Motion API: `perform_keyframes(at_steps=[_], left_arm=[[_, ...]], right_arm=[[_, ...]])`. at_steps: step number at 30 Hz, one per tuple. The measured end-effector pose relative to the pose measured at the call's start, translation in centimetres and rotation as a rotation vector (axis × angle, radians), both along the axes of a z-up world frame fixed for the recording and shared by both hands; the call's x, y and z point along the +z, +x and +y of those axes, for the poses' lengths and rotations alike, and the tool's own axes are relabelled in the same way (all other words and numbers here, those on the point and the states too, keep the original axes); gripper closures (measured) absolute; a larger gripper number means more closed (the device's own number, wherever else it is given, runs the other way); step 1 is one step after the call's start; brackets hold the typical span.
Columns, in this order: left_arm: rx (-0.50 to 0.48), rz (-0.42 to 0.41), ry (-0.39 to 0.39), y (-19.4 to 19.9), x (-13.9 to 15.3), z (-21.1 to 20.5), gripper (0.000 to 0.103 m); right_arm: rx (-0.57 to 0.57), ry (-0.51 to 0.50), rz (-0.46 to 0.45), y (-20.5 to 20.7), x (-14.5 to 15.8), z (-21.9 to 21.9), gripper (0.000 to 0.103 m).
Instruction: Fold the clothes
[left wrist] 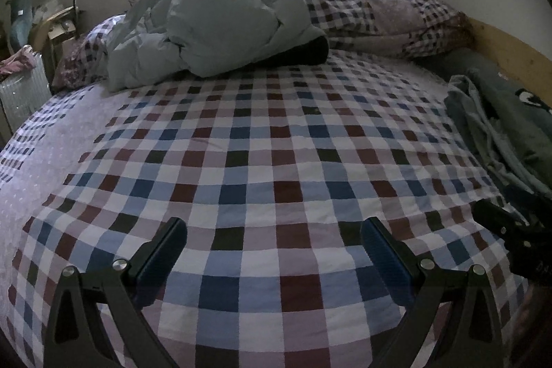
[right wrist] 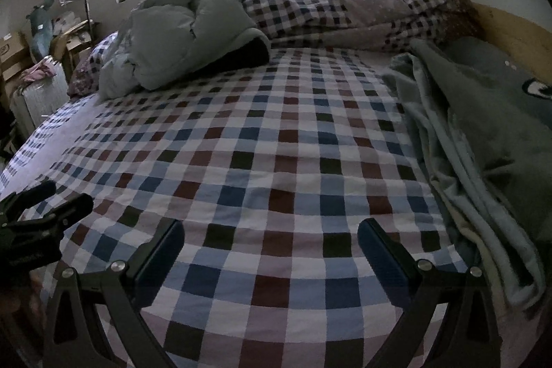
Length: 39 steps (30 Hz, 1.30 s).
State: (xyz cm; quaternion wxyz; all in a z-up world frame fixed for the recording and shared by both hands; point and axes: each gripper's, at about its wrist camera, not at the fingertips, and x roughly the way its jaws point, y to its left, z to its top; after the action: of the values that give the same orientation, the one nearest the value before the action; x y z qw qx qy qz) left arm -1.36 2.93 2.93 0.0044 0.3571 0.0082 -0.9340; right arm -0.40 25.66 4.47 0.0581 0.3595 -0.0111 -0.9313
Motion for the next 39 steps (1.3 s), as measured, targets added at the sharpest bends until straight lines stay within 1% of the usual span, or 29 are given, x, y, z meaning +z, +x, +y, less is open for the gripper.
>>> perform_keyframes(at_steps=[4,8,12,16,25,31,39], left_arm=[[-0.018,-0.017,-0.014,-0.2,-0.3,0.3,0.001],[-0.014,-0.043,-0.015,-0.5,-0.7,0.1,0.001],[-0.015,-0.075,0.011,-0.7,-1.3,-0.3,0.001],[-0.027,-0.109,0.015,-1.0,-1.9,0.0,0.001],[-0.032,-0.12,-0.005,-1.0,-2.4,0.4,0.001],[-0.038,-0.124,-0.019,-1.2,-2.9,0.3,0.001],[-0.044,-0.128,0.009,-1.6,-3.1,-0.2,0.0]], right_arm=[[-0.012,-0.019,-0.031,-0.5,-0.6,0.1,0.0],[-0.003,-0.042,-0.071,-0.8,-1.3,-0.2,0.0],[0.05,-0.014,-0.115,-0.9,-2.3,-1.6,0.0],[0.058,0.033,-0.127,-1.0,-3.1,-2.5,0.0],[0.045,-0.015,-0.176,-1.8,-4.1,-1.8,0.0],[0.04,0.006,-0.194,-2.1,-4.4,-2.3,0.0],[0.038,0.008,-0.202,-2.3,-4.7,-2.4,0.0]])
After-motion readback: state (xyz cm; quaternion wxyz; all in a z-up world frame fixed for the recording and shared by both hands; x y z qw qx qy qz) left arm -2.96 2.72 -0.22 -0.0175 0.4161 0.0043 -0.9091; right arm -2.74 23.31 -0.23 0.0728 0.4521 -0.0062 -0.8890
